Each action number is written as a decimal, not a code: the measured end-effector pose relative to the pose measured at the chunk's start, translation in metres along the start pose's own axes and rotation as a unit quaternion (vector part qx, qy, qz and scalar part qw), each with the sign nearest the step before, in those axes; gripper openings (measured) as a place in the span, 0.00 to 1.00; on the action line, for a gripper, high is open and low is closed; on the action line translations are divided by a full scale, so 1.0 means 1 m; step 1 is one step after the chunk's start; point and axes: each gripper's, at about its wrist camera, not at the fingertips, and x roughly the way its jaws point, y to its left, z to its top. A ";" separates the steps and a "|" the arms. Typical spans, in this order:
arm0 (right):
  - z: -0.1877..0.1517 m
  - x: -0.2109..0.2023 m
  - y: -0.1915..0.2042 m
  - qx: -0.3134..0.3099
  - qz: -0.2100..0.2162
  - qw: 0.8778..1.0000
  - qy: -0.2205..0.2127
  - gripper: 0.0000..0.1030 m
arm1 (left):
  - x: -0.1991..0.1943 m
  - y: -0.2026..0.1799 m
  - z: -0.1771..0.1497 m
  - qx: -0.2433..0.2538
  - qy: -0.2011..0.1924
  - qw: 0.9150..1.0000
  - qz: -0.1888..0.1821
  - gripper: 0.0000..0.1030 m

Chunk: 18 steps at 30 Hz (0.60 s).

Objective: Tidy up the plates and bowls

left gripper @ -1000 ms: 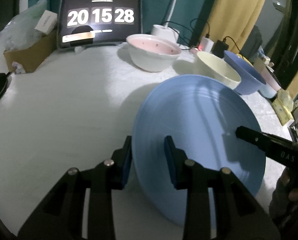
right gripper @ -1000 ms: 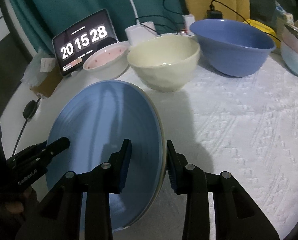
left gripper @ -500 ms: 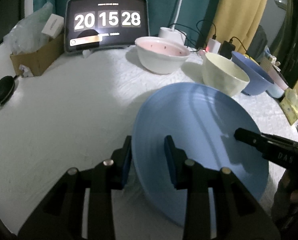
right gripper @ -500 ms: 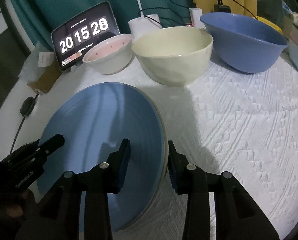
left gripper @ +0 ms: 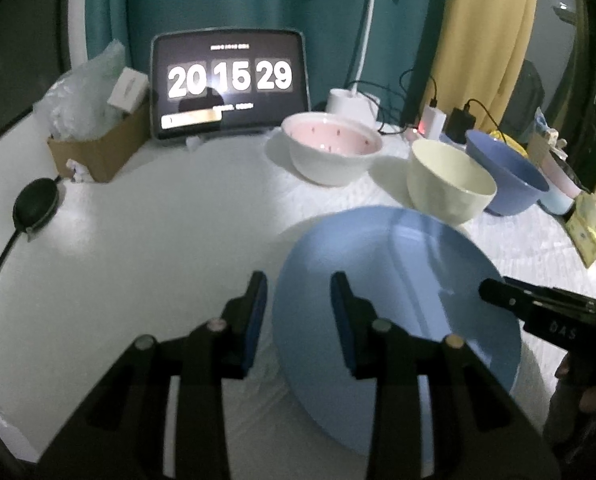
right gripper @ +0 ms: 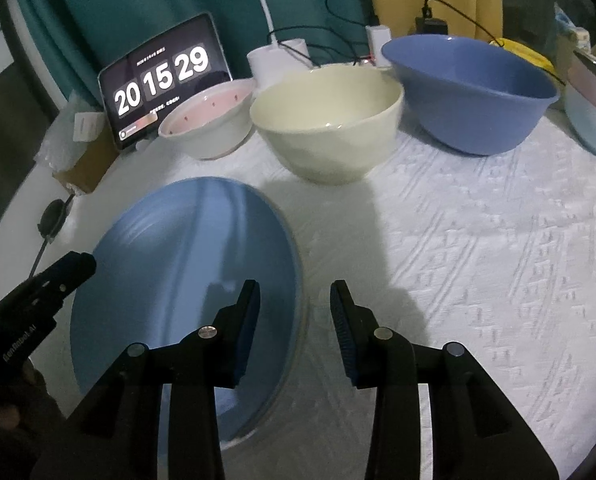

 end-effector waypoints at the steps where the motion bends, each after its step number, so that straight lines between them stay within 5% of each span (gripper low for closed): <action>1: 0.000 -0.003 -0.002 0.001 0.000 1.000 -0.002 0.37 | -0.002 -0.001 0.001 0.001 -0.003 1.000 0.001 0.33; 18: 0.001 -0.045 -0.042 0.026 -0.010 0.999 -0.042 0.37 | -0.022 -0.060 0.018 0.045 -0.034 0.997 -0.048 0.34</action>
